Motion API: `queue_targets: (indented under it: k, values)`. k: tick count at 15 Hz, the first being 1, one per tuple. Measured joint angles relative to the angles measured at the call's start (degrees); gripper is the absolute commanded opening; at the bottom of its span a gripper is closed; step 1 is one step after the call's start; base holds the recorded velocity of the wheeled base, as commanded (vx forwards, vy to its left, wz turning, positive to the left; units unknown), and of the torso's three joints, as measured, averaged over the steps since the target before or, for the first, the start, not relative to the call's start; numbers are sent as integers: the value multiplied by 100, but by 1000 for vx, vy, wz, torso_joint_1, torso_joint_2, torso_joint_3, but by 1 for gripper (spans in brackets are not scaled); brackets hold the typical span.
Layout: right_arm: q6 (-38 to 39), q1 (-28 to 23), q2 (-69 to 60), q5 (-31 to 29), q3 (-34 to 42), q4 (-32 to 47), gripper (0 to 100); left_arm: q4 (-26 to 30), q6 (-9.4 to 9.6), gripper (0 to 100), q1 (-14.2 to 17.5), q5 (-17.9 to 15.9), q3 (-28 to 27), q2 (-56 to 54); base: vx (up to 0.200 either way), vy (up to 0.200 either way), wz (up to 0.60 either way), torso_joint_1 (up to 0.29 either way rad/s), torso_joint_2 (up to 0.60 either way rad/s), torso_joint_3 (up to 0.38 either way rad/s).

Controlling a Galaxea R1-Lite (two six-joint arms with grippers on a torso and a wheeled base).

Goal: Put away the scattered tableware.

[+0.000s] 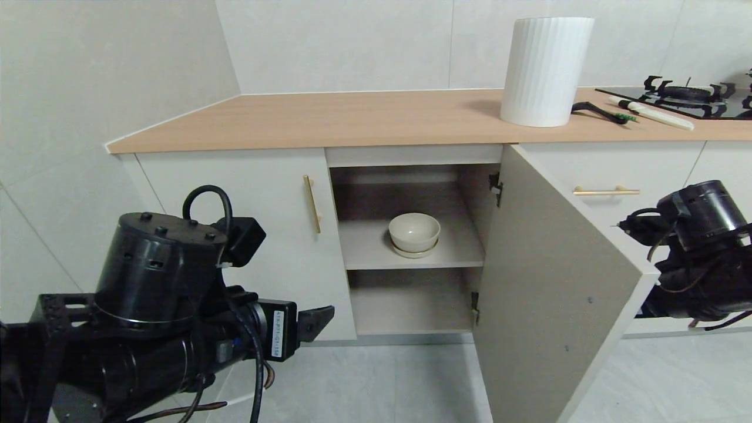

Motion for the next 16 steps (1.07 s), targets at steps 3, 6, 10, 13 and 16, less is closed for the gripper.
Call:
queue_targets:
  k: [3,6,10,13,16]
  values:
    - [163,592,238,-2,-263,-2,100,6,5,100,67,-6,118,-190,0,0,0,0,0,0]
    - [695,1332,762,13,-881,-169,100,9,17,100,361,2,243,-380,0,0,0,0,0,0]
    - [1097,1632,1562,-11,-1397,-1002,100,15,27,100,477,0,254,-505,0,0,0,0,0,0]
    - [1688,1663,2087,-54,-1482,-2169,100,13,28,100,479,-2,251,-507,0,0,0,0,0,0]
    - [1809,1671,2402,-207,-1496,-2522,100,52,39,100,477,2,267,-496,0,0,0,0,0,0]
